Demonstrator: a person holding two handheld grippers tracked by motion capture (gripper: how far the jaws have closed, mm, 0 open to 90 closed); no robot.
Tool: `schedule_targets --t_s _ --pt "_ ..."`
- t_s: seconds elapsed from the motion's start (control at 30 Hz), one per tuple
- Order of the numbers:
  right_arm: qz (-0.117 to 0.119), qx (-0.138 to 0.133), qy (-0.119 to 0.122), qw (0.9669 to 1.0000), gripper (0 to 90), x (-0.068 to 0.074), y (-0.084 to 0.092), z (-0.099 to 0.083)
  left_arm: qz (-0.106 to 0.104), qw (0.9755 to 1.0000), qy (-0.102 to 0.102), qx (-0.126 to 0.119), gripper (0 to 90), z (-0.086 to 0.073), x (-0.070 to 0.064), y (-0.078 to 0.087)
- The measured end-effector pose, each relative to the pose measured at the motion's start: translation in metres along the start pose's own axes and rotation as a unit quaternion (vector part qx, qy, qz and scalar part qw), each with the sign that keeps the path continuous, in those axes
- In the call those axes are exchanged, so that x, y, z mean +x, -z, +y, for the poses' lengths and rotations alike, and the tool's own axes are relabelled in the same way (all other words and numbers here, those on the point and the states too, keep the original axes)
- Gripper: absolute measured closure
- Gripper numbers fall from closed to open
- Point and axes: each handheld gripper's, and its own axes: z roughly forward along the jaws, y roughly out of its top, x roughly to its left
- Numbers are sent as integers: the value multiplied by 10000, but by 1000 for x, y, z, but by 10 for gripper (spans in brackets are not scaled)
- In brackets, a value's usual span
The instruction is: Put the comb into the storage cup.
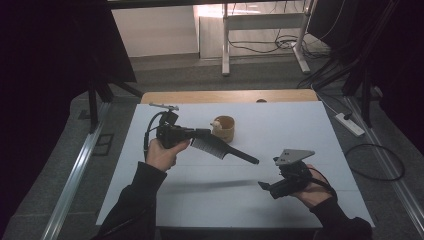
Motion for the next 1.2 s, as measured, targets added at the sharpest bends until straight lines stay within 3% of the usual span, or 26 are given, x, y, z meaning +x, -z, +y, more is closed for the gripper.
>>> schedule_targets --t_s 1.2 --pt "-278 218 -395 9986 0 -7 18 -28 410 9989 27 -208 837 18 9 30"
